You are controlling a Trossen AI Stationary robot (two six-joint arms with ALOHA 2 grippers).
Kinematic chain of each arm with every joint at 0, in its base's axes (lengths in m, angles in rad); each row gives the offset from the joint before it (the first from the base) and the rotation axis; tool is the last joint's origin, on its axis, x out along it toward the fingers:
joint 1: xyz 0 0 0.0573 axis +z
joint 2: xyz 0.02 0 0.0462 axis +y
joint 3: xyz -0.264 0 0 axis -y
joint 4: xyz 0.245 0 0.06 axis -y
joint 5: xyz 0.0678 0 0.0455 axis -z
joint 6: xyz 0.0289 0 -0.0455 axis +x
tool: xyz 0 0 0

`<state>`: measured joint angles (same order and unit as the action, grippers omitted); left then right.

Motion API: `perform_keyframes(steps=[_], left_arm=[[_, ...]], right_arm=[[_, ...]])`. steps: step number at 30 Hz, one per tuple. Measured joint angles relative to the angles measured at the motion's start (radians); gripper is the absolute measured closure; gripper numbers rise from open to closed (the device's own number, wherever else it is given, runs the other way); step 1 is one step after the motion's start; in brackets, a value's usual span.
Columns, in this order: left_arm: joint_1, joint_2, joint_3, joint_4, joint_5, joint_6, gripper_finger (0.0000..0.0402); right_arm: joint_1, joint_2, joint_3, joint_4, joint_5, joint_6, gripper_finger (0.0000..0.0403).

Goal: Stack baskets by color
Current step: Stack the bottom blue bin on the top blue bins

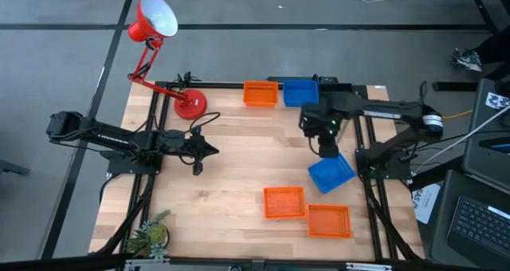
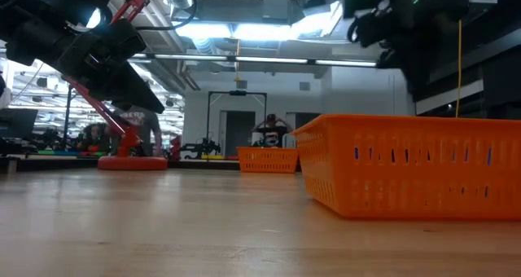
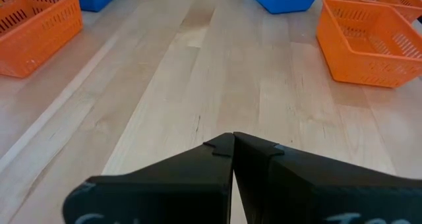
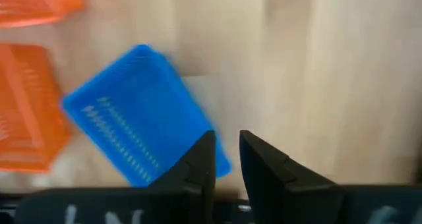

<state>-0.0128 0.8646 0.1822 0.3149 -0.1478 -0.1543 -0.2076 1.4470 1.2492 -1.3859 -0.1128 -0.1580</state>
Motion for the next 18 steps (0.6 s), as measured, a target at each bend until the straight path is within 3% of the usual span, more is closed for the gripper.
perform_keyframes(steps=[5, 9, 18], left_arm=[[0.0, 0.0, 0.0, 0.0, 0.0, 0.0, 0.0401], [0.0, 0.0, 0.0, 0.0, 0.0, -0.001, 0.0401], [0.0, 0.0, 0.0, 0.0, 0.0, -0.003, 0.0401]], right_arm=[[0.104, -0.13, -0.136, 0.066, -0.026, 0.141, 0.0334], [0.186, -0.201, -0.219, 0.117, 0.046, 0.226, 0.0334], [0.306, -0.242, -0.258, 0.17, 0.177, 0.23, 0.0334]])
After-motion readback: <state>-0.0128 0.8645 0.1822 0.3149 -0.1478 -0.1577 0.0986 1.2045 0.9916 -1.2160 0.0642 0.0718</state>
